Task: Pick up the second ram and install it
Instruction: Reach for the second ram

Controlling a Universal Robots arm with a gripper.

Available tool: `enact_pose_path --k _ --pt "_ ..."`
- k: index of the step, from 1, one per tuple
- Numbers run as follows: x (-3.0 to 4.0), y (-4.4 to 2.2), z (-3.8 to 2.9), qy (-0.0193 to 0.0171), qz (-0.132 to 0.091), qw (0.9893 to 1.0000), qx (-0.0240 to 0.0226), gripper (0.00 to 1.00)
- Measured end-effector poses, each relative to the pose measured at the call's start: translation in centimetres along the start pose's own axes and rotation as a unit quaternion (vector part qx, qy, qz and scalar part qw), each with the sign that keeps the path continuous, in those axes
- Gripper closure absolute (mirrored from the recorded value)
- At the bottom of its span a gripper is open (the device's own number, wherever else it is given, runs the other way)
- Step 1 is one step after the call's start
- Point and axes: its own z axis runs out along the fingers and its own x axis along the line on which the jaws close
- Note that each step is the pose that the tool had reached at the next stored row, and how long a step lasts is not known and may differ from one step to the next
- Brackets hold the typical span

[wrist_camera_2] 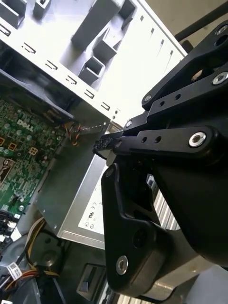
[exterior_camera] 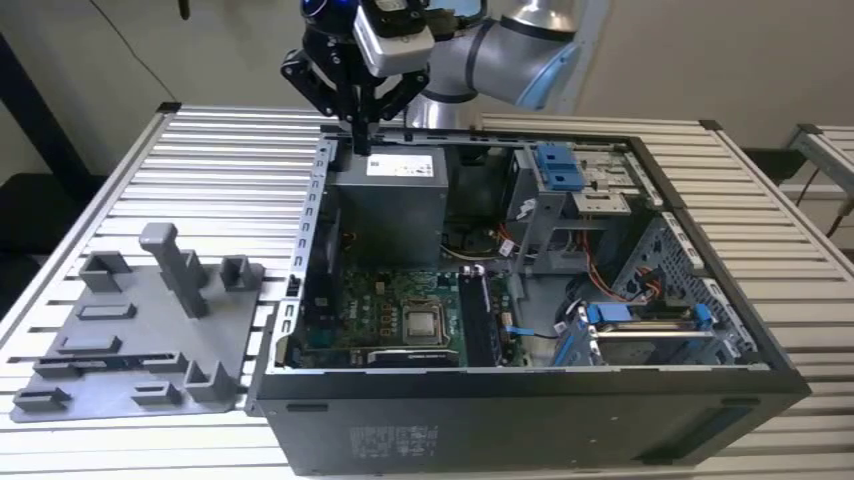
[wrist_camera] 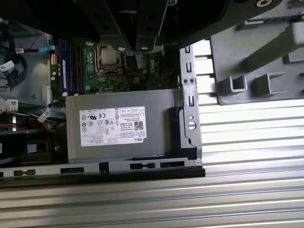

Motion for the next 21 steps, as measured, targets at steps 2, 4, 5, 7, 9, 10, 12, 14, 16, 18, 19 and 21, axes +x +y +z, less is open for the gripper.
enact_pose_path --k 2,4,5,7,9,10,12,14,16,18,19,21 --pt "0.40 -0.04 -0.01 0.0002 0.000 1.0000 0.0001 0.89" --pt "0.77 -0.07 0.00 0.0005 0.000 1.0000 0.0001 0.89" --pt "0.91 -0.08 0.00 0.0008 0.000 1.0000 0.0001 0.89" --pt "1.20 -0.11 -0.01 0.0014 0.000 1.0000 0.0001 0.89" --pt "1.52 -0.14 -0.01 0.0019 0.000 1.0000 0.0001 0.89" --pt "1.71 -0.15 -0.01 0.0022 0.000 1.0000 -0.0001 0.89" --pt "2.26 -0.20 -0.02 0.0026 0.000 1.0000 -0.0005 0.89" --pt "2.96 -0.27 -0.04 0.0027 0.000 1.0000 -0.0009 0.89" --pt "3.62 -0.33 -0.04 0.0028 0.000 1.0000 -0.0010 0.89" --pt "4.18 -0.38 -0.05 0.0031 0.000 1.0000 -0.0010 0.89" --pt "4.45 -0.40 -0.05 0.0033 0.000 1.0000 -0.0010 0.89" --pt "4.99 -0.45 -0.05 0.0035 0.000 1.0000 -0.0011 0.89"
